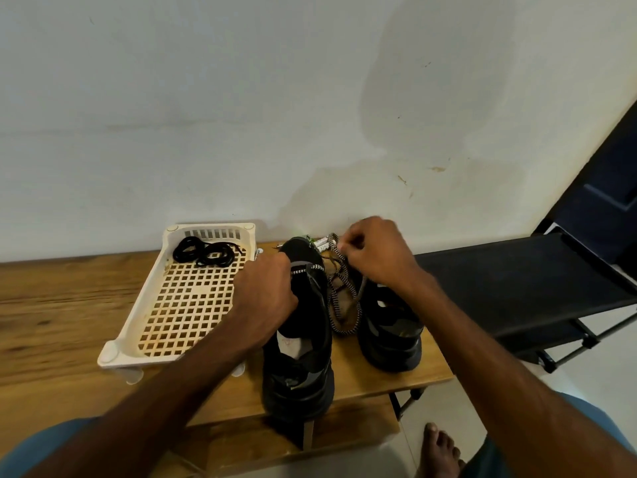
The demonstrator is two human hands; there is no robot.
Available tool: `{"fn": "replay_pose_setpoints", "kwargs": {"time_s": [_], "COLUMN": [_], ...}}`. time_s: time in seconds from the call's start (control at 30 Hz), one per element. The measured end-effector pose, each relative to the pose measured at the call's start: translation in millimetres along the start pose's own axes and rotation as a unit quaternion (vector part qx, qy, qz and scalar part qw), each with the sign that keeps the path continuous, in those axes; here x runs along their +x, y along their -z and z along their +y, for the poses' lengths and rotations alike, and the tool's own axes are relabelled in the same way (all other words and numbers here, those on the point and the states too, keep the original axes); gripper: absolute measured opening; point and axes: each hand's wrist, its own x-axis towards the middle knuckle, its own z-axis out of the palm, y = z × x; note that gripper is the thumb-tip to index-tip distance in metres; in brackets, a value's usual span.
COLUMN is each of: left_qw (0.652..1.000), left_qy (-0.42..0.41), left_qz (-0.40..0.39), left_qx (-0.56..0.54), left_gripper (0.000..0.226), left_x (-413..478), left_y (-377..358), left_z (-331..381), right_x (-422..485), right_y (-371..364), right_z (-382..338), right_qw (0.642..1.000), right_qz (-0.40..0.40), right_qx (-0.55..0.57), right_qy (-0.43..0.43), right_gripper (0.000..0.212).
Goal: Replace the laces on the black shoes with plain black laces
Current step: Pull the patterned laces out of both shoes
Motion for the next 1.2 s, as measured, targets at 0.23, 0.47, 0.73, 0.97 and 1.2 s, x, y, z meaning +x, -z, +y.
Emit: {"fn": "replay_pose_setpoints", "kwargs": {"time_s": [0.23,0.47,0.73,0.97,1.2], "left_qw": [1.000,1.000,1.000,1.000,0.999], "left_qy": [-0.001,-0.008,-0.008,-0.013,-0.008], "left_qz": [0.005,-0.006,-0.018,-0.008,-0.013], "left_qx": [-0.021,-0.007,-0.017,0.015,0.029], "left_gripper": [0.020,0.027,0.024,0.026,0.028], "left_x": [0.9,4.6,8.5,5.3,7.0], "left_y": [-0.6,-2.0,-3.7,-7.3,-8.6], "left_z": [-2.9,-3.2,-3.8,4.1,4.5], "right_x": [-1.5,5.3,12.4,4.4,21.9], "right_y": [-19.3,-22.3,57.3,21.9,-9.7], "right_z": [-21.0,-19.9,7.5,16.9,1.2], "right_qw": [0.973,0.988,0.968,0.998,0.966], "right_qz": [-0.108,-0.084,0.145,-0.044,-0.188], "right_qx": [-0.173,-0.104,0.199,0.001,-0.160], "right_qy": [0.110,0.079,0.036,0.049,0.077], "right_gripper": [0.031,0.012,0.004,0.016,0.015]}}
